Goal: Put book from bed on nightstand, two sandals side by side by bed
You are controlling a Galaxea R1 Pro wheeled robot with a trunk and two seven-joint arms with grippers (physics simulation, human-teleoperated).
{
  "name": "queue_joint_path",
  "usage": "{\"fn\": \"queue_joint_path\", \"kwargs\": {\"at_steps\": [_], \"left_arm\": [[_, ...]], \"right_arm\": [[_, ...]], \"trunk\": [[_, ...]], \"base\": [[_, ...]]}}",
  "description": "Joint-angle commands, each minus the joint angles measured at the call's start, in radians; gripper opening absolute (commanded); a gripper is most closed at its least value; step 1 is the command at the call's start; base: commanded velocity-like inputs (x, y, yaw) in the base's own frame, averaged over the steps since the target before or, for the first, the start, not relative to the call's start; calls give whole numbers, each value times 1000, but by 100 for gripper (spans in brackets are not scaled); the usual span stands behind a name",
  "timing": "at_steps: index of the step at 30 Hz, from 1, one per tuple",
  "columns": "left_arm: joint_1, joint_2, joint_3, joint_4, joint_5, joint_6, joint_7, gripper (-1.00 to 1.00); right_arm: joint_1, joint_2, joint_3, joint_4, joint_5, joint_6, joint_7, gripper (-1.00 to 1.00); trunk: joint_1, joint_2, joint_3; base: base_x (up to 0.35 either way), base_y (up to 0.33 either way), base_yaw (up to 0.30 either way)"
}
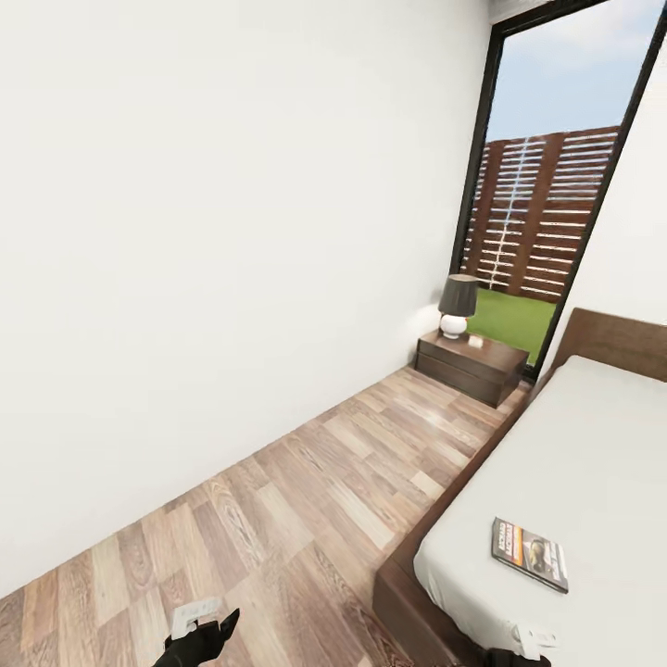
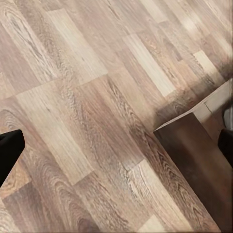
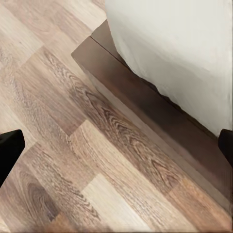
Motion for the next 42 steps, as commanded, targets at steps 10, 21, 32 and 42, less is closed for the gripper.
{"fn": "queue_joint_path", "kwargs": {"at_steps": [10,21,32,42], "left_arm": [[-1,0,-9,1,10,-3,-4,100],[-1,0,-9,1,10,-3,-4,100],[-1,0,-9,1,10,-3,-4,100],[-1,0,-9,1,10,-3,-4,100]], "right_arm": [[-1,0,8,2,-11,-3,5,100],[-1,0,8,2,-10,-3,5,100],[-1,0,8,2,-11,-3,6,100],[-1,0,8,9,-11,-3,7,100]], "trunk": [[-38,69,30],[-80,146,65],[-123,223,99],[-126,230,102]], "base": [[0,0,-240],[0,0,-240],[0,0,-182],[0,0,-14]]}}
